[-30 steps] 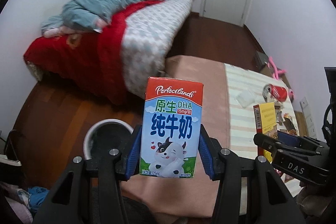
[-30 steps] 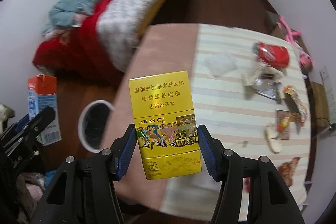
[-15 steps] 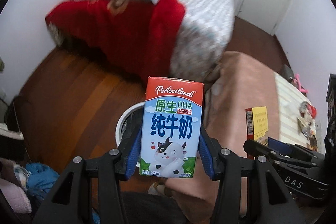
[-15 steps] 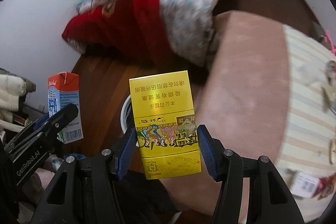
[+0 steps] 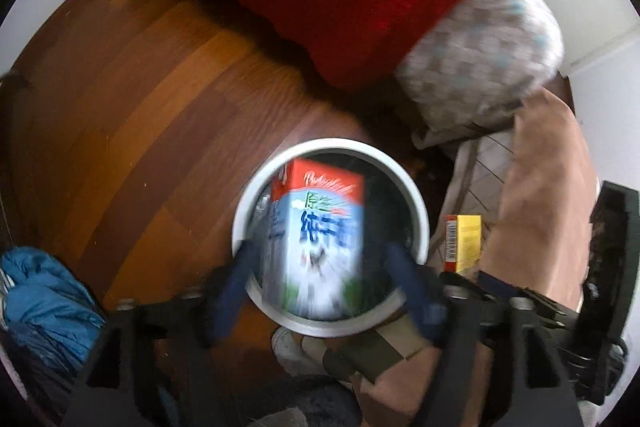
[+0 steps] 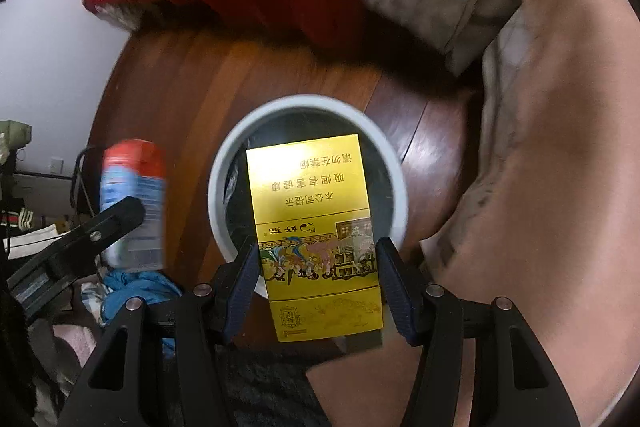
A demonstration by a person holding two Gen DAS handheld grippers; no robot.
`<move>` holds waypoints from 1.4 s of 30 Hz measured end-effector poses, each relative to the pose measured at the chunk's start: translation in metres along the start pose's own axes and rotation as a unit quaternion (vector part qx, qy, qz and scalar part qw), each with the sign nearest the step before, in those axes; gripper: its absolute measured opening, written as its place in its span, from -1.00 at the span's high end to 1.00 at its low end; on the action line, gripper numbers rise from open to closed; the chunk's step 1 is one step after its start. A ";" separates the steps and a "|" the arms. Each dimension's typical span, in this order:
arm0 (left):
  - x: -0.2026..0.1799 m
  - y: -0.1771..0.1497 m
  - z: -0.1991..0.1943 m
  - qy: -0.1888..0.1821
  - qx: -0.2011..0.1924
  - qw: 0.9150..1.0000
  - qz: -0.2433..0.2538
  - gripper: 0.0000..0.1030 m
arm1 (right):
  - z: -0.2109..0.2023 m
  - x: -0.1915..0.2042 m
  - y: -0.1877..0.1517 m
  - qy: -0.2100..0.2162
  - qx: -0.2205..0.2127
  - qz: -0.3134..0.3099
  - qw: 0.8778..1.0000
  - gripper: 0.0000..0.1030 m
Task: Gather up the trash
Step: 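Carry both items to the white bin and open both tools to drop them, then grasp white barcode box with left tool while right tool grasps brown snack wrapper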
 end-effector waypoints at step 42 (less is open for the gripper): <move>-0.016 -0.076 -0.138 0.093 -0.156 0.981 0.072 -0.90 | -0.159 0.013 -0.069 -0.068 -0.118 -0.056 0.989 -1.00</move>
Point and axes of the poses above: each gripper's, at about its wrist camera, not at the fingertips, and z roughly the way its jaws point, x to its left, y to its top, the point moved 6 cm from there along z, roughly the way its jaws point, and after that the axes turned 8 degrees about -z, right-handed, at the moved point
